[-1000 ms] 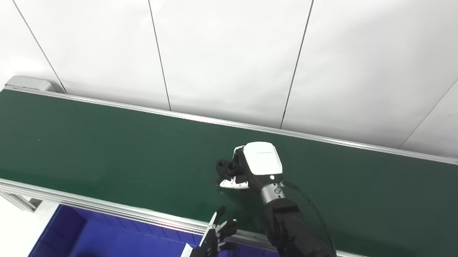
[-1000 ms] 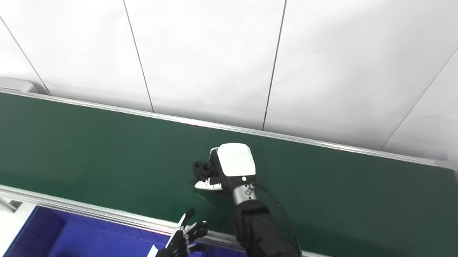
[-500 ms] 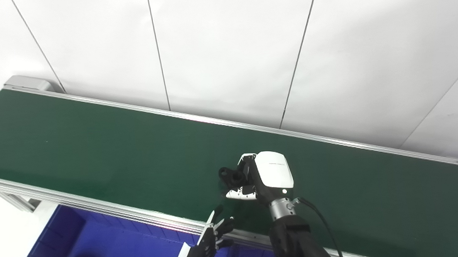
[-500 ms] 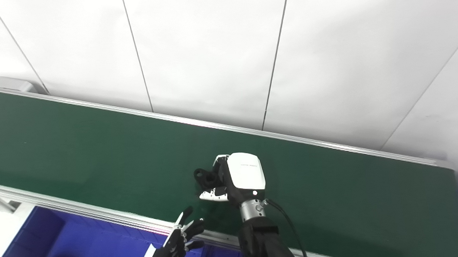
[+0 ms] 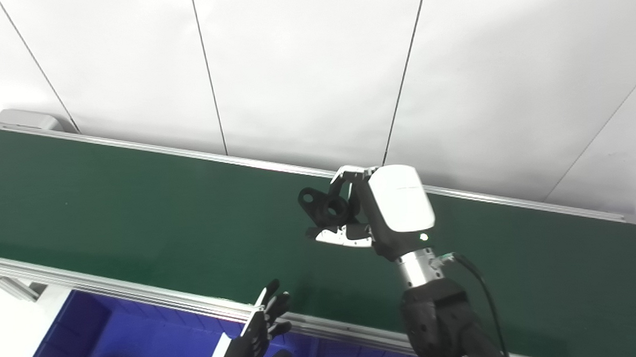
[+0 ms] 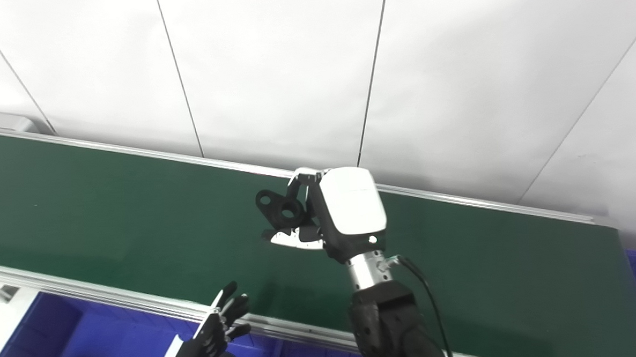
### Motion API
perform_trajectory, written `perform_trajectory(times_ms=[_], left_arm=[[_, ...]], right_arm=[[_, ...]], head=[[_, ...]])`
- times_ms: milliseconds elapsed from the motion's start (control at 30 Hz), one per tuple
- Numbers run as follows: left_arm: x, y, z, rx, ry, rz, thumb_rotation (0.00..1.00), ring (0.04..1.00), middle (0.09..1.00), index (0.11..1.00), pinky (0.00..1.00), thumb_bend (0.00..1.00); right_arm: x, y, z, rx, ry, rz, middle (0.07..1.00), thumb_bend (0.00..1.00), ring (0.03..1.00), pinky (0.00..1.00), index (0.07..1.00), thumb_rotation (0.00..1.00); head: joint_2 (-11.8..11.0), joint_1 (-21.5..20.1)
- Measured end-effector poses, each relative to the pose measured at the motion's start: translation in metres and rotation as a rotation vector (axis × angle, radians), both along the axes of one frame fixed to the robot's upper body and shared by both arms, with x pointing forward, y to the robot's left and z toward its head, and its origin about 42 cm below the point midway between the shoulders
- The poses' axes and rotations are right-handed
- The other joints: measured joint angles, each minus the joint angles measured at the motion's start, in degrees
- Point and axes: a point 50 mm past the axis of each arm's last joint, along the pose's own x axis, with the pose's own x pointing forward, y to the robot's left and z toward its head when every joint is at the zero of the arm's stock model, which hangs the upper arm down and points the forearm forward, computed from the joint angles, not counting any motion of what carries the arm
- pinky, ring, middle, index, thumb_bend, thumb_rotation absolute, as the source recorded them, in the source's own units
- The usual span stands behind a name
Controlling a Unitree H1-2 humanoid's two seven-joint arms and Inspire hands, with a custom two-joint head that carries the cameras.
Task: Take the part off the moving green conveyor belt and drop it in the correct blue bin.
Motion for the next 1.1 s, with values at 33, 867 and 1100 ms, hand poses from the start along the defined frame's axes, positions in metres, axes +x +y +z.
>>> perform_trajectory(times_ms=[33,867,1100], left_arm=[[0.0,0.002,0.0,0.0,0.004,-0.003,0.85,0.952,0.97,1.0,0.88,0.7],[0.011,0.046,0.05,-0.071,0.039,-0.005,0.89,1.0,1.0,1.0,1.0,0.67],[0.012,0.044,0.05,-0.086,0.067,-0.006,0.86,1.0,1.0,1.0,1.0,0.68]], right_arm=[[-0.005,-0.003,0.006,0.006,-0.008,-0.002,0.218,0.56,0.144,0.09,0.395,0.33],[-0.16,-0.054,-0.05,-0.213,0.563,-0.177,0.244,0.59,0.164,0.11,0.362,0.36],[-0.154,-0.043,-0.064,-0.396,0.696,-0.095,0.379,0.75,0.277,0.19,0.554,0.8]], head=[[0.6,-1.6],[14.1,-15.0],[14.6,-13.7]])
